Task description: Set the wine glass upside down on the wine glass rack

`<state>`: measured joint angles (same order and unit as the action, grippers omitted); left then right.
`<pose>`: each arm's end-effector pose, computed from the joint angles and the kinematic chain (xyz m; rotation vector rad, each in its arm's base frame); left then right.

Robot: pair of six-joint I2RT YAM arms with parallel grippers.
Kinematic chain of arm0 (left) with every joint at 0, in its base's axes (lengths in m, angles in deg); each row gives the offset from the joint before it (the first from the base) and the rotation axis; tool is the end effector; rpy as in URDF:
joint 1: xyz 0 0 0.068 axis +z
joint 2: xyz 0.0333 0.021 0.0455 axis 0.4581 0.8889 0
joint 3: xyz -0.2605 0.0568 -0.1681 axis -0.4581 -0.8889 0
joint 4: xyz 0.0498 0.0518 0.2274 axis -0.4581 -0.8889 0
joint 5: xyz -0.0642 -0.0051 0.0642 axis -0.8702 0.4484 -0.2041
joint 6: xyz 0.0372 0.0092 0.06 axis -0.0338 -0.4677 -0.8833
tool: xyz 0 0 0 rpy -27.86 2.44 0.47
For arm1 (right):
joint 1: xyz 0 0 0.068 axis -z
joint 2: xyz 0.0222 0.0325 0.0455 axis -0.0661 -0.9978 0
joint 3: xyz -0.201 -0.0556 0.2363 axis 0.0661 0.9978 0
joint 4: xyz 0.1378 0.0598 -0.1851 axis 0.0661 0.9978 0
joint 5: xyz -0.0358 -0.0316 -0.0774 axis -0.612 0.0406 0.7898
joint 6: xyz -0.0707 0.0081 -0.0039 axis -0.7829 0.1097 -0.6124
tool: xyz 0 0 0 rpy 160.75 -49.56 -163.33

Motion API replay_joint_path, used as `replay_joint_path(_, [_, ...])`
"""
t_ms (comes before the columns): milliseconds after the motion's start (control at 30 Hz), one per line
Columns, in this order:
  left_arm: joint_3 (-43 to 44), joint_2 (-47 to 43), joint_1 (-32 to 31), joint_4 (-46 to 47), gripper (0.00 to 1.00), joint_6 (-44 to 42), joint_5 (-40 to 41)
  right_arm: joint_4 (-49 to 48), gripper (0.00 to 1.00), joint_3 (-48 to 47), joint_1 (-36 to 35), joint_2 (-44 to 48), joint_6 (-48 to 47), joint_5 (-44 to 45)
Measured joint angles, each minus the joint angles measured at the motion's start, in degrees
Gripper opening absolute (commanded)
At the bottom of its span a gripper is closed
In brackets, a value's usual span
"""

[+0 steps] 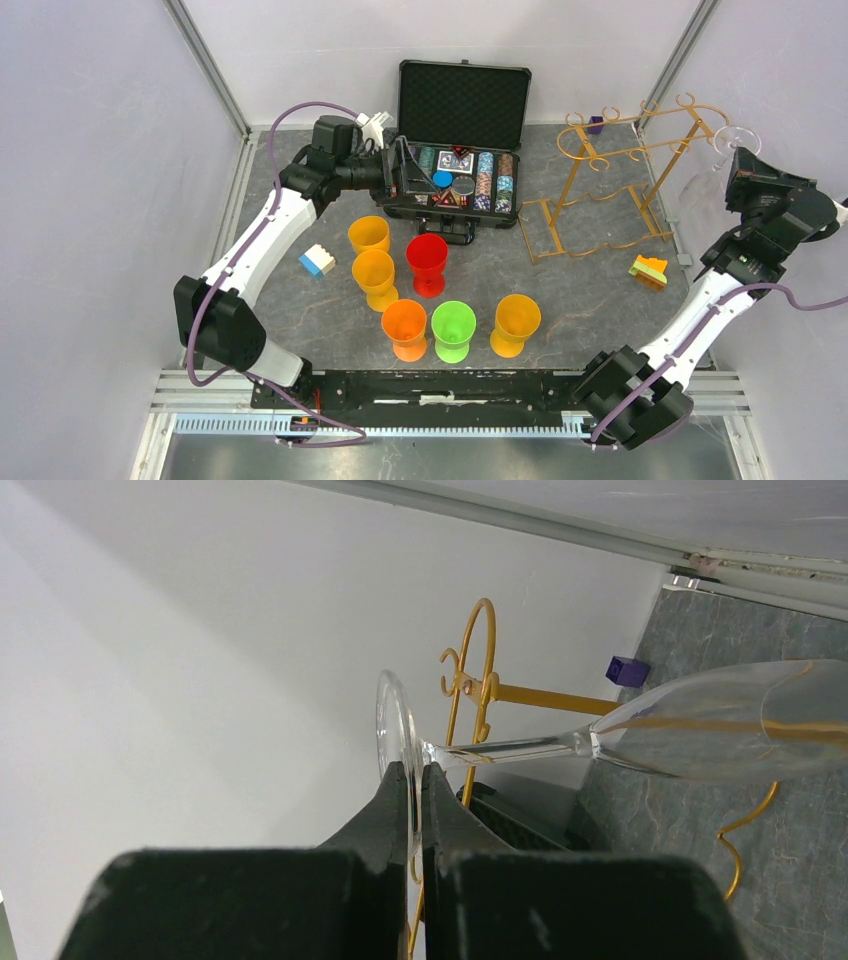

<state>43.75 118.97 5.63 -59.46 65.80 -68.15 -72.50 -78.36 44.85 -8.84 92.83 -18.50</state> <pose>0.2838 -0.1553 0.3948 0.2155 2.2777 -1.3447 0.1554 -0.1435 0.4372 1.2985 0.9681 0.7201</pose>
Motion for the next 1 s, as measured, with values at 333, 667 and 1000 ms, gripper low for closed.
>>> replay_joint_path(333, [-0.5,0.0,0.0,0.02,1.0,-0.02,-0.02,-0.87,0.0,0.0,-2.01,-2.29,-0.02,0.72])
replay_joint_path(667, [-0.92,0.0,0.0,0.02,1.0,-0.04,-0.02,-1.92,0.0,0.0,-2.43,-3.37,-0.02,1.57])
replay_joint_path(1000, [-0.92,0.0,0.0,0.02,1.0,-0.09,-0.02,-3.21,0.0,0.0,-3.23,-5.03,-0.04,2.34])
